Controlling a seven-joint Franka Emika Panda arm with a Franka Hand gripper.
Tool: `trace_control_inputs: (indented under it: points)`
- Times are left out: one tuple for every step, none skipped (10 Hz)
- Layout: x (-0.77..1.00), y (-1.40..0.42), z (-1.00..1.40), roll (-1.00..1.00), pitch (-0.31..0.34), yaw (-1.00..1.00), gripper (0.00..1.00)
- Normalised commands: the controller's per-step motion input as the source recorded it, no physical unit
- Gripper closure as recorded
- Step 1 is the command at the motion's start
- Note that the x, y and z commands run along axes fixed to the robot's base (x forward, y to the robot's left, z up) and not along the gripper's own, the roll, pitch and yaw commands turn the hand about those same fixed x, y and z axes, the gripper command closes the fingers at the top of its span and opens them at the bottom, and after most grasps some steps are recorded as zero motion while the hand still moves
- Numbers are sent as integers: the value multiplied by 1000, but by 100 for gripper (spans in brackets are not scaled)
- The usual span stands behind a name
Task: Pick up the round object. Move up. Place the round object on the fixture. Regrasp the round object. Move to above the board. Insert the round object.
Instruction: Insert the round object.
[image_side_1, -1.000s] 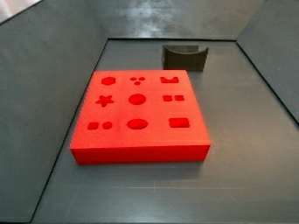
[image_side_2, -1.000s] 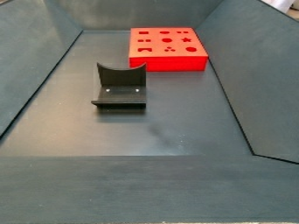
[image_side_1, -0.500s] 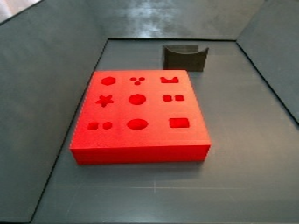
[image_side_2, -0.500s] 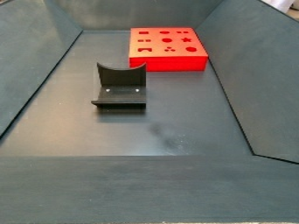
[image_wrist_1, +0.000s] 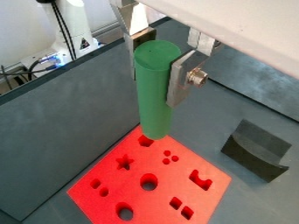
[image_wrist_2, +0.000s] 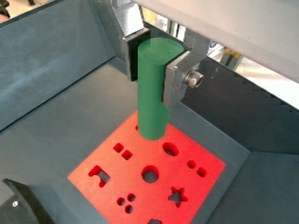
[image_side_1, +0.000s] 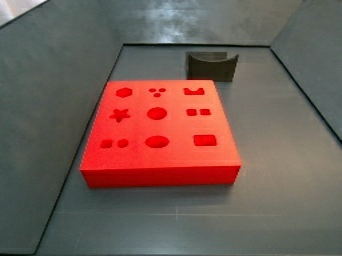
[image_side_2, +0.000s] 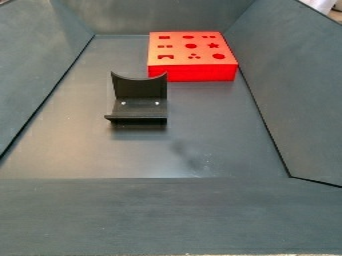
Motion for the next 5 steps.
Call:
trace_control_inputs:
  points:
    - [0,0,-240,-114,0,-6,100]
    - [63,0,-363,-50,0,-9,100]
    - [100,0,-446,-37,0,0,100]
    - [97,0,-429,-14,0,0,100]
    - [0,0,-257,0,0,0,100]
